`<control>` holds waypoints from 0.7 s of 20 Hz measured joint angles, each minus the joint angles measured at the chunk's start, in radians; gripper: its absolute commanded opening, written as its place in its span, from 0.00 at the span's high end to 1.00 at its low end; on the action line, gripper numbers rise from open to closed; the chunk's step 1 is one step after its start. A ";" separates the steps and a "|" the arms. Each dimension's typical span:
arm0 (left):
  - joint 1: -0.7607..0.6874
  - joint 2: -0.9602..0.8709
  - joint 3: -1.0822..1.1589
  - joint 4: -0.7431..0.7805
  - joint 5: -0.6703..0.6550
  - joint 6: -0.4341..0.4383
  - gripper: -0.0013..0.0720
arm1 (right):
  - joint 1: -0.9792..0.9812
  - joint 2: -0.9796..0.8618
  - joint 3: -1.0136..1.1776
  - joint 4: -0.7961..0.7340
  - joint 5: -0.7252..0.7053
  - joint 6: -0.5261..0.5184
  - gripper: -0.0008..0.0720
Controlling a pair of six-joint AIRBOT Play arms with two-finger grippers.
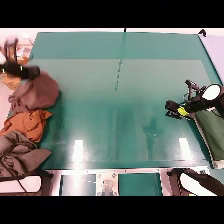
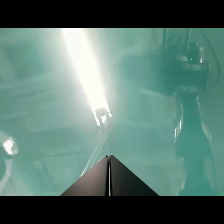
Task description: Fold the shirts.
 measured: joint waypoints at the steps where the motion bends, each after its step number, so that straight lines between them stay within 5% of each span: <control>1: -0.050 0.025 0.054 -0.021 -0.025 0.008 0.96 | 0.000 0.000 0.011 0.001 0.008 -0.004 0.96; 11: -0.643 0.032 0.132 -0.216 -0.067 -0.008 0.91 | 0.000 0.000 0.153 0.004 0.079 -0.018 0.96; 13: -0.740 -0.029 0.106 -0.274 -0.047 -0.012 0.01 | 0.000 0.000 0.162 0.004 0.082 -0.019 0.92; 14: -0.776 -0.053 0.099 -0.305 -0.038 -0.013 0.01 | 0.000 0.000 0.165 0.004 0.084 -0.019 0.71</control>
